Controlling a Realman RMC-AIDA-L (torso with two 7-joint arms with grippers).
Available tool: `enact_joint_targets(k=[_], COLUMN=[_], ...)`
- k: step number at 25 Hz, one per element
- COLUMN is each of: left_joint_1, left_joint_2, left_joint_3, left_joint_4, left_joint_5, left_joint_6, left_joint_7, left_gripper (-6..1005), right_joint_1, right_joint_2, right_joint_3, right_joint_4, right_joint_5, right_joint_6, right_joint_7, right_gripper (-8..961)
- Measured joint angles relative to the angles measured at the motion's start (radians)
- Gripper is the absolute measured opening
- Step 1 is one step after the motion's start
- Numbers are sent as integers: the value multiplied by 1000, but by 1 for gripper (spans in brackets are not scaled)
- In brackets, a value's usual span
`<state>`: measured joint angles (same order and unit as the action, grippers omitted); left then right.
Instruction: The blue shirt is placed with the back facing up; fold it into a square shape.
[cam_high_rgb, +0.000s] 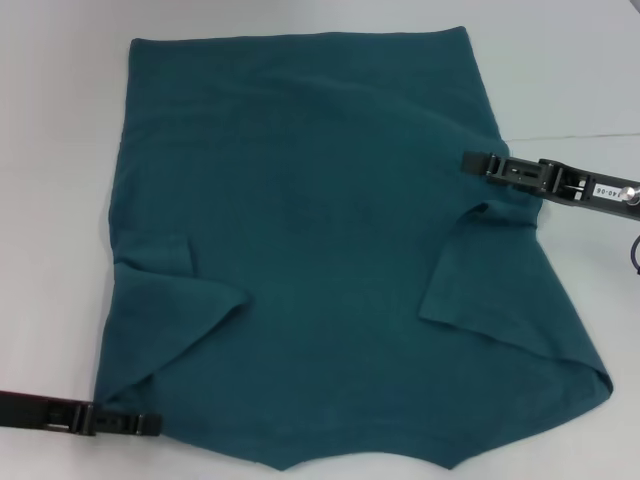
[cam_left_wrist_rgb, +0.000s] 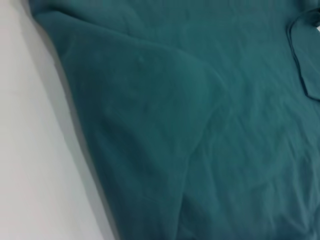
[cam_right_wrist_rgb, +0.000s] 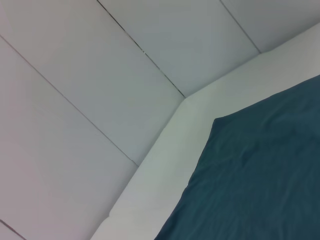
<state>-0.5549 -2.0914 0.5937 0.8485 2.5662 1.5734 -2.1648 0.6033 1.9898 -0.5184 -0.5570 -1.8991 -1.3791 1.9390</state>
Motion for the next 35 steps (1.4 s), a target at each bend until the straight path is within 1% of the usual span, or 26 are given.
enact_joint_targets(k=[16,23,30,35], left_joint_1=[-26,-26,-26,-22], left_joint_2=[-3,-4,-1,3], left_joint_3=[0,5,9,38], left_joint_4=[22,38,38,38], left_joint_5=[-2,1,2,2], left_joint_6=[27,-5,6,27], left_joint_7=[-19,-68,-76,-78], left_gripper=[885,885,885,885], right_joint_1=[-10,-10,-12,-13], right_joint_2=[-6,-6,-6,-6], right_joint_3=[3,3,9,11], right_joint_4=[0,0,0,0], right_joint_5=[0,0,0,0], right_joint_6=[5,8,8,8], right_joint_7=[0,0,0,0], right_gripper=[915,916,915,916])
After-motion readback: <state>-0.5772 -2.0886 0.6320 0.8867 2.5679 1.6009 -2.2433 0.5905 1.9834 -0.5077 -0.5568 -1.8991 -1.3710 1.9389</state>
